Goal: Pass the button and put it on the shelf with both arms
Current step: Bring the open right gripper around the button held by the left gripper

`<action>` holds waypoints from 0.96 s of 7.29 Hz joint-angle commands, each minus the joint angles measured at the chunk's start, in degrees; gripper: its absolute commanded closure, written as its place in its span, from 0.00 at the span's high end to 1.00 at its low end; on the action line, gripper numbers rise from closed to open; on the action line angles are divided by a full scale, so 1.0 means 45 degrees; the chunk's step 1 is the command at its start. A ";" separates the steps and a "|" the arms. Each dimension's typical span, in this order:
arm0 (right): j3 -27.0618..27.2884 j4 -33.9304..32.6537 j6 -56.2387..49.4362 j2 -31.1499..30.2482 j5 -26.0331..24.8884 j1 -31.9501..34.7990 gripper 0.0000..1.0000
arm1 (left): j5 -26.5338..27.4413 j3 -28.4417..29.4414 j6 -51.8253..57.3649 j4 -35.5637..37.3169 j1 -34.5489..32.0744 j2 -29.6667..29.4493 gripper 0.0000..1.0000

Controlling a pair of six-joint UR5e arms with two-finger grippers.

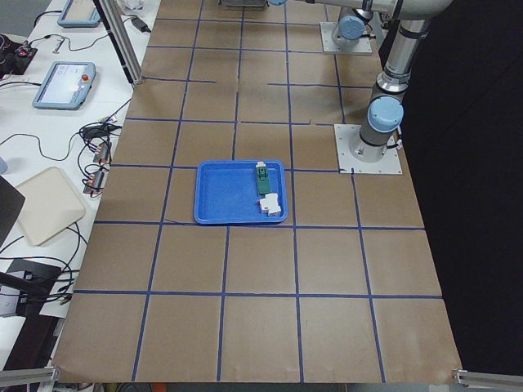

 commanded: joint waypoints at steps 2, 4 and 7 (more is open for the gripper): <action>0.0002 -0.0042 0.0384 0.0090 0.1271 -0.0003 1.00 | -0.0005 0.0071 0.0000 0.0009 -0.0036 0.0026 0.00; -0.0037 -0.0119 0.0229 0.0031 0.1252 0.0017 1.00 | -0.0005 0.0013 -0.0019 0.0009 0.0062 0.0026 0.00; -0.0467 -0.0100 0.0462 0.0167 0.1272 0.0017 1.00 | -0.0005 0.0052 -0.0039 0.0009 0.0023 0.0026 0.00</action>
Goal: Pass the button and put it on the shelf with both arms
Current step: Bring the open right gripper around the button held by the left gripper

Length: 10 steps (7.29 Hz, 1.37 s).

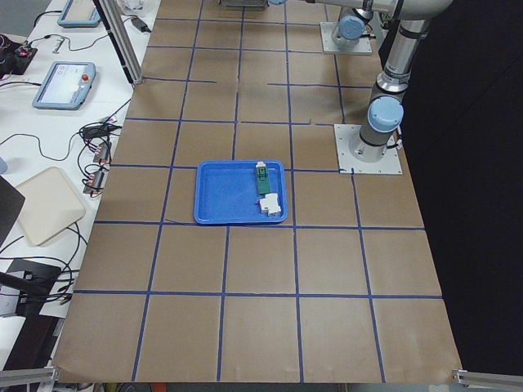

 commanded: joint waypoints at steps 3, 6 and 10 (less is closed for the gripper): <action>-0.0019 0.0013 0.0648 0.0073 0.0047 0.0020 1.00 | 0.0019 -0.0018 -0.0054 0.0000 -0.0016 0.0020 0.00; -0.0018 -0.0007 0.1567 0.0092 0.0008 0.0020 1.00 | 0.0020 -0.0076 -0.0074 0.0000 -0.0075 0.0039 0.00; 0.0040 0.0188 0.1568 0.0229 0.0008 0.0040 0.97 | 0.0000 -0.0057 -0.0094 0.0000 -0.0075 0.0020 0.00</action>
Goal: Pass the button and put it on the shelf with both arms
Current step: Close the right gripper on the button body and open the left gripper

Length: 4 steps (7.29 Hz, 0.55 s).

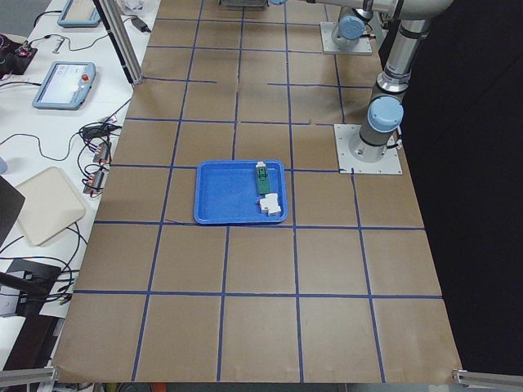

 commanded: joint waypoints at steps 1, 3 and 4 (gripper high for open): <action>0.0006 -0.0114 -0.0032 0.0078 0.0011 0.0033 0.77 | -0.0007 -0.0002 -0.0003 0.0000 -0.0001 0.0003 0.00; 0.0006 -0.0155 -0.0110 0.0079 0.0011 0.0033 0.44 | -0.0007 0.0017 -0.0022 0.0019 -0.0001 0.0003 0.00; 0.0006 -0.0290 -0.0168 0.0079 -0.0008 0.0033 0.07 | -0.0007 0.0017 -0.0061 0.0000 -0.0001 0.0003 0.00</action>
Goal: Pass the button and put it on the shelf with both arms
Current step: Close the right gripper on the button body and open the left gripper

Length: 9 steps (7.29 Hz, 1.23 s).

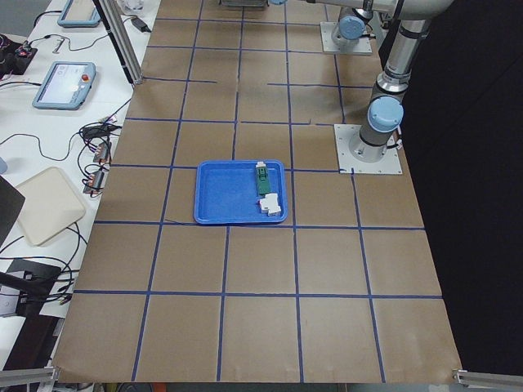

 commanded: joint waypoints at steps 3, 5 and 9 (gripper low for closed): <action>0.0001 -0.0230 -0.0065 0.0042 -0.0013 0.0002 0.00 | 0.0074 0.0146 -0.0056 -0.0004 0.0000 0.0136 0.54; -0.0018 -0.0211 -0.0065 0.0042 -0.0013 0.0002 0.00 | 0.0152 0.0126 -0.0152 -0.0004 0.0000 0.0156 1.00; -0.0038 -0.0210 -0.0065 0.0004 -0.0052 0.0002 0.00 | 0.1626 0.0322 -0.0892 -0.0179 0.0117 0.0544 1.00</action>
